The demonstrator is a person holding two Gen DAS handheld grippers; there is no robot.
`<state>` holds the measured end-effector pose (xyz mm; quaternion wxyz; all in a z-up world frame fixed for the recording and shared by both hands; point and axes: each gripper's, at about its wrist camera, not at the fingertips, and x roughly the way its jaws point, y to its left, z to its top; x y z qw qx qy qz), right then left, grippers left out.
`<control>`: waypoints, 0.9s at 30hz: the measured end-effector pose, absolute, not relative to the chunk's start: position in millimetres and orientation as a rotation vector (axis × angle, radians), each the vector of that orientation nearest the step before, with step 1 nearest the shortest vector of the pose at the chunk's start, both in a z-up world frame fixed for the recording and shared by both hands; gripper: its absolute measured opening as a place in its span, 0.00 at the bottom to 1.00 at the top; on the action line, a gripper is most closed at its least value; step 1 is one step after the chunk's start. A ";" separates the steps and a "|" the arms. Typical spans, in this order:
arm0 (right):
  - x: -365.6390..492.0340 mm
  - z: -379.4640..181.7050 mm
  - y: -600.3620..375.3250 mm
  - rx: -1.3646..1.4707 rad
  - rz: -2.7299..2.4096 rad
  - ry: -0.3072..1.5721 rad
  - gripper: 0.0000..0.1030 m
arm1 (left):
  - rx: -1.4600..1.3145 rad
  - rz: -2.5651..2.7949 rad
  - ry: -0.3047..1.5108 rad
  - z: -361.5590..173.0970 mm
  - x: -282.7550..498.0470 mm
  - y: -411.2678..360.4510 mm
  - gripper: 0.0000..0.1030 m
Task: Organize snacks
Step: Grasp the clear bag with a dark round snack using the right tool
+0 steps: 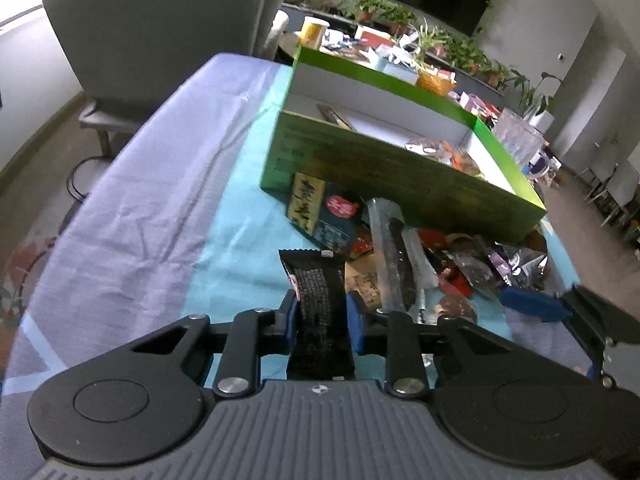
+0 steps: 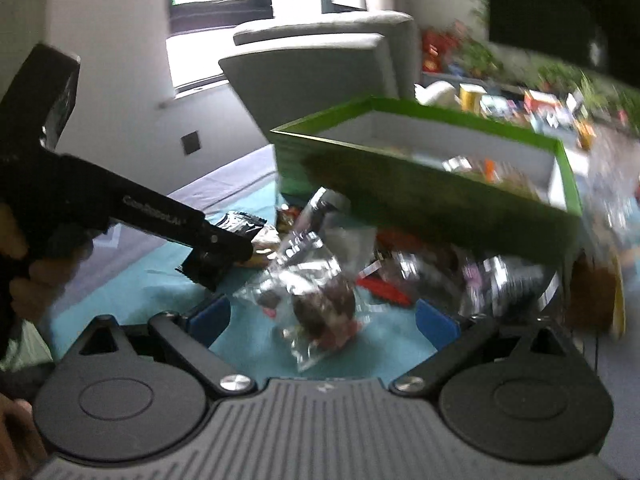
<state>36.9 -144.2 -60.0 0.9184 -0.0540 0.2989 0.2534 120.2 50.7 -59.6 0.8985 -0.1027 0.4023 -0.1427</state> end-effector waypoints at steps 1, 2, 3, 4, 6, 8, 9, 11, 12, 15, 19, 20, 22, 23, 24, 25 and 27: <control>39.8 -59.9 -141.6 -0.134 0.547 0.606 0.66 | -0.217 -0.292 0.827 -58.3 119.1 52.7 0.22; 42.9 -60.3 -139.8 -0.144 0.568 0.604 0.66 | -0.223 -0.293 0.823 -57.2 118.3 54.3 0.22; 46.7 -60.8 -138.0 -0.147 0.587 0.607 0.66 | -0.228 -0.293 0.818 -55.8 117.5 56.1 0.22; 50.5 -61.5 -136.5 -0.146 0.602 0.612 0.66 | -0.231 -0.290 0.811 -54.5 116.8 57.6 0.22; 57.4 -62.9 -134.1 -0.139 0.637 0.624 0.66 | -0.234 -0.286 0.803 -52.3 116.3 60.9 0.22; 62.0 -65.7 -132.5 -0.131 0.635 0.644 0.66 | -0.240 -0.280 0.800 -51.8 116.4 63.4 0.22; 62.1 -66.9 -132.3 -0.126 0.630 0.650 0.66 | -0.241 -0.276 0.800 -52.3 116.8 64.4 0.22; 61.0 -69.3 -129.7 -0.108 0.632 0.685 0.66 | -0.240 -0.267 0.803 -54.1 117.8 66.3 0.22; 60.3 -71.4 -129.9 -0.098 0.625 0.705 0.66 | -0.243 -0.264 0.806 -55.2 118.2 66.9 0.22; 52.6 -73.4 -129.5 -0.116 0.572 0.708 0.66 | -0.248 -0.261 0.812 -57.2 117.9 68.8 0.22; 47.0 -68.3 -136.2 -0.076 0.507 0.714 0.65 | -0.249 -0.266 0.806 -55.9 116.2 68.7 0.22; 47.5 -68.0 -137.9 -0.064 0.493 0.714 0.65 | -0.248 -0.266 0.805 -55.8 116.2 67.1 0.22; 50.7 -67.7 -138.7 -0.051 0.457 0.712 0.65 | -0.245 -0.271 0.801 -55.0 115.2 65.1 0.22; 52.4 -68.6 -139.3 -0.046 0.443 0.710 0.64 | -0.244 -0.274 0.800 -54.4 113.9 64.9 0.22; 54.2 -68.9 -138.6 -0.041 0.430 0.709 0.62 | -0.243 -0.277 0.797 -53.7 112.7 64.7 0.22; 55.2 -69.1 -137.2 -0.042 0.421 0.707 0.62 | -0.242 -0.279 0.793 -52.9 111.6 64.9 0.22; 53.3 -68.5 -135.3 -0.063 0.417 0.702 0.61 | -0.243 -0.278 0.788 -51.8 110.4 65.8 0.22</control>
